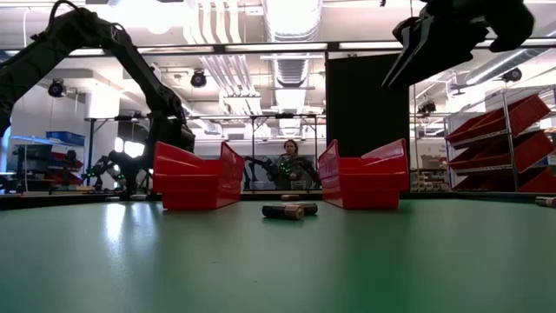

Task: Sort batteries
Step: Put the silver battery into the right red bin

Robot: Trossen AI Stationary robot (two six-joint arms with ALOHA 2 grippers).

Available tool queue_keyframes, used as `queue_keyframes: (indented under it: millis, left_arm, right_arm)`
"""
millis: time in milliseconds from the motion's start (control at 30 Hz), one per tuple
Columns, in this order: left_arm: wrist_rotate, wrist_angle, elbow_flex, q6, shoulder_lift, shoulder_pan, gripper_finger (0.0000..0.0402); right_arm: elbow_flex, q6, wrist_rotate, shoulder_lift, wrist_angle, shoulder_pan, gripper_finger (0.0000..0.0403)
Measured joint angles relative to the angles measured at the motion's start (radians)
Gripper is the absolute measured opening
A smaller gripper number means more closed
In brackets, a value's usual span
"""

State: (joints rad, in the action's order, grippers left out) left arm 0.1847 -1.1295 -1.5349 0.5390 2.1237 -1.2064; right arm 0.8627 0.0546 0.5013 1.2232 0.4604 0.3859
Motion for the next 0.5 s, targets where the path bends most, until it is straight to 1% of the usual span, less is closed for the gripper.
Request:
queue_keyframes:
  millis: [67,200,333,400,500]
  left_arm:
    - [-0.005,-0.002,0.000,-0.009,-0.001,0.000,0.0231]
    - [-0.012,-0.012,0.000,-0.034,-0.002,0.000,0.0231]
    - [-0.018,-0.025,-0.005,-0.108,-0.004,0.021,0.0236]
    - [-0.020,-0.045,-0.027,-0.156,-0.004,0.048,0.0239]
    - [-0.027,-0.045,-0.098,-0.205,-0.008,0.077,0.0246]
  right_arm:
    - [0.000,0.000,0.022,0.000,-0.001,-0.003,0.0098]
    - [0.000,-0.001,0.024,0.000,-0.002,-0.014,0.0113]
    - [0.000,-0.014,0.023,0.000,-0.002,-0.030,0.0127]
    - [0.000,-0.022,0.024,0.000,-0.002,-0.041,0.0133]
    - [0.000,-0.028,0.024,0.000,-0.008,-0.062,0.0141]
